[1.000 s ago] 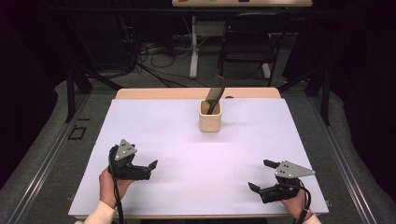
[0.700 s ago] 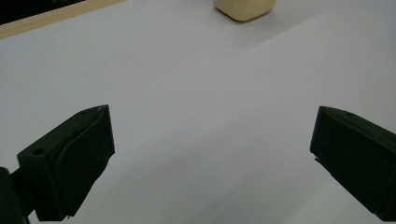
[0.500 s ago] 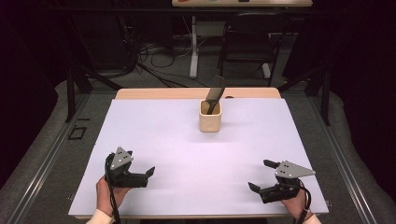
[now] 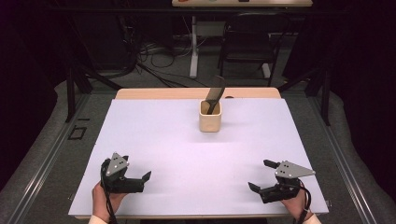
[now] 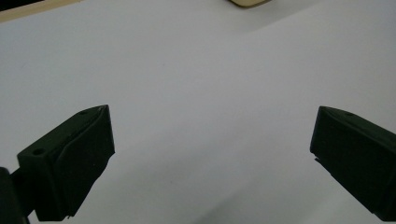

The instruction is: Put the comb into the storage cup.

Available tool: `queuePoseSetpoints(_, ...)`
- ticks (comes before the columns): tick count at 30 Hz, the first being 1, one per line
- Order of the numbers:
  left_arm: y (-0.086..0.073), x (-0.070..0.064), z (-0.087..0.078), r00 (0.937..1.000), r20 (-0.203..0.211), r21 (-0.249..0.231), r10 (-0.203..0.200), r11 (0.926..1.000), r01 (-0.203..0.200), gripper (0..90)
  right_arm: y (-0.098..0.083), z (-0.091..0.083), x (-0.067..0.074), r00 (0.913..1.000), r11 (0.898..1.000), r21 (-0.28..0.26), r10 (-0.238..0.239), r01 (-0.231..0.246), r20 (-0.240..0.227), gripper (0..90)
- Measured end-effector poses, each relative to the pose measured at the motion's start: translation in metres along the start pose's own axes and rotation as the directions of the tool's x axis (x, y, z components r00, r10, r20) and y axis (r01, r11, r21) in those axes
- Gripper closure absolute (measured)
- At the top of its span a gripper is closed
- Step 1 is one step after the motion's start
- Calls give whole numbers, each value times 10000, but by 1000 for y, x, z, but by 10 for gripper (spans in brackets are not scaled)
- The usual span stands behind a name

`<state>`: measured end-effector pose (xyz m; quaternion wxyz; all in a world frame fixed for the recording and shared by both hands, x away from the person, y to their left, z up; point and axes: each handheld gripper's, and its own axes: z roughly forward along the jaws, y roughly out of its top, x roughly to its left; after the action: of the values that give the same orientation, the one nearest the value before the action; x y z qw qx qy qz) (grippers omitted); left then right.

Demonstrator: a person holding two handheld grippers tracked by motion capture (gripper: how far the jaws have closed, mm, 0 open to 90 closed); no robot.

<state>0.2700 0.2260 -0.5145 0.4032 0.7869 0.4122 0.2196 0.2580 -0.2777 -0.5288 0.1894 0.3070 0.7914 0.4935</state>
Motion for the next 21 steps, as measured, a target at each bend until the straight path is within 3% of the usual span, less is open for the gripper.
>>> queuePoseSetpoints(10, -19, -5, -2, 9999, -68, -44, 85, 10000, -85, 0, 0, 0, 0, 10000, 10000, 45, 8, -8, -16, 5)
queuePoseSetpoints(21, -29, -10, -7, 9982, 5, -971, 596, 9935, -593, 0, 0, 0, 0, 10000, 10000, 76, 10, -10, -59, 3)
